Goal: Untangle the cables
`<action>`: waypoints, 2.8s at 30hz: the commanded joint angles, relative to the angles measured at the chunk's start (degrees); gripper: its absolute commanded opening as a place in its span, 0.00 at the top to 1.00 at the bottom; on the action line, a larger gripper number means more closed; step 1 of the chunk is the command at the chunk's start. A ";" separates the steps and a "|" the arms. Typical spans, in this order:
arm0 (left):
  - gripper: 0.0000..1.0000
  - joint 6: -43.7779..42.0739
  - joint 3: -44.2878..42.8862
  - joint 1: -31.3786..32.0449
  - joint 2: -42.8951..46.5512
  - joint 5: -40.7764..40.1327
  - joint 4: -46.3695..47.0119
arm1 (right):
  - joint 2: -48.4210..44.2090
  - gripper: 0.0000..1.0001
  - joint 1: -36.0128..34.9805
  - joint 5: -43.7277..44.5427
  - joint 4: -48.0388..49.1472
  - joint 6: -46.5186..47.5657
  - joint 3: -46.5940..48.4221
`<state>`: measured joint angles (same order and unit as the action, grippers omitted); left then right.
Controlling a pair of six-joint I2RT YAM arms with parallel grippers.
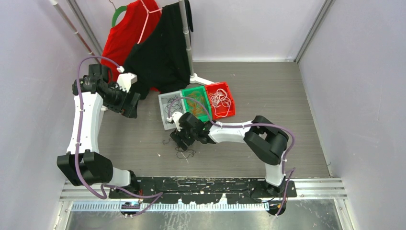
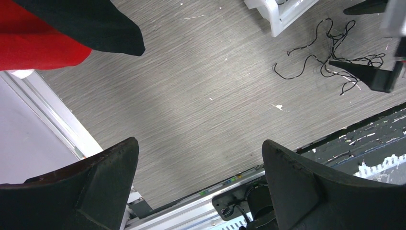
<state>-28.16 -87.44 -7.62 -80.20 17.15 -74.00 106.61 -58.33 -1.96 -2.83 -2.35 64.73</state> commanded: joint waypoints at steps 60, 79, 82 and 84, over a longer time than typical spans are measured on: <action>0.00 1.70 1.00 -2.14 2.15 4.06 2.53 | 17.52 0.46 5.95 13.84 -7.37 11.17 41.60; 0.00 20.68 29.59 -2.13 12.28 12.67 41.85 | -22.49 0.00 14.74 30.18 6.18 -1.47 5.91; 0.00 24.56 43.57 -2.05 15.26 13.89 60.64 | -32.61 0.00 20.68 40.74 16.96 -6.11 -9.80; 0.00 26.64 50.32 -2.05 16.16 14.64 72.17 | -37.22 0.00 24.60 47.91 22.38 -7.12 -19.07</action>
<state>-8.75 -48.10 -9.43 -66.35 27.83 -31.86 76.60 -40.05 27.94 5.10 -3.11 59.99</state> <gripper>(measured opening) 0.996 0.996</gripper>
